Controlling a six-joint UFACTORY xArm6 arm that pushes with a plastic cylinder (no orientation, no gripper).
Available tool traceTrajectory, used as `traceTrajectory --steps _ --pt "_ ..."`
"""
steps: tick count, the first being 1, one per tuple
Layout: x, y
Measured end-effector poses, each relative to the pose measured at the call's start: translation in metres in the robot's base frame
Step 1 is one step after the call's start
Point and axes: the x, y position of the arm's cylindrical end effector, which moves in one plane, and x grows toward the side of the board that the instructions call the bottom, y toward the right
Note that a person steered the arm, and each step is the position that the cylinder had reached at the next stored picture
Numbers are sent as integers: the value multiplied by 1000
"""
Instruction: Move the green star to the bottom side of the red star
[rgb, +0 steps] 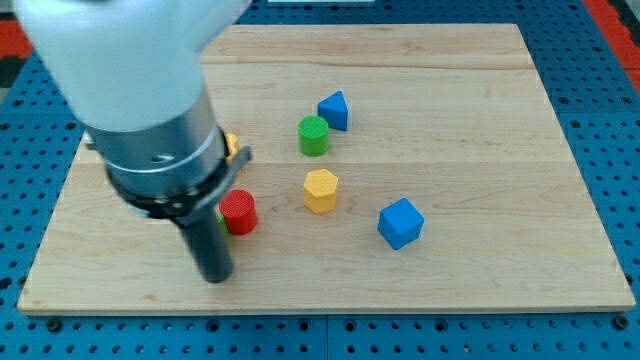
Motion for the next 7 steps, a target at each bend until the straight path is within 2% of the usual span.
traceTrajectory --steps 1,4,5,6,7 --pt "-11 26" --pt "-19 -77" --pt "-15 -157" --pt "-52 -188" --pt "-101 -170"
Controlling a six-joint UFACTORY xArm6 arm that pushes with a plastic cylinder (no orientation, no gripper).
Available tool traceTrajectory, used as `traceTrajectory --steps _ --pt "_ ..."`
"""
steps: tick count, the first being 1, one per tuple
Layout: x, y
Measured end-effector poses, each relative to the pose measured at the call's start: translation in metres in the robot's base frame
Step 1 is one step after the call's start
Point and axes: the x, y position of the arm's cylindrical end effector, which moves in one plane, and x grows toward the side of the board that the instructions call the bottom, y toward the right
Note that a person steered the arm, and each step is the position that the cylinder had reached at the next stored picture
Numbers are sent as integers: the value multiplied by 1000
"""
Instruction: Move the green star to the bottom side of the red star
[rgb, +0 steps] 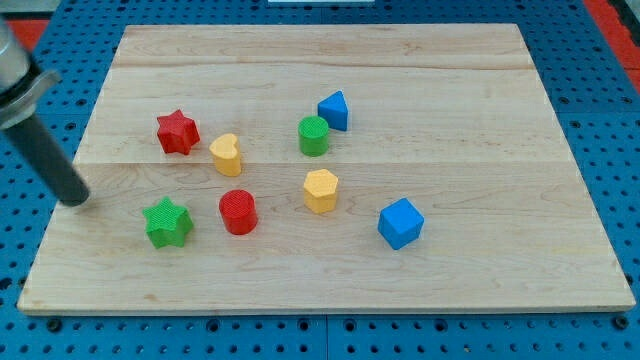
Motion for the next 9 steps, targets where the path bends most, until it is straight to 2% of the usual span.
traceTrajectory --steps 1,2,3,6,8,9 --pt "-16 79" --pt "-13 133" --pt "15 112" --pt "60 62" --pt "61 88" --pt "69 79"
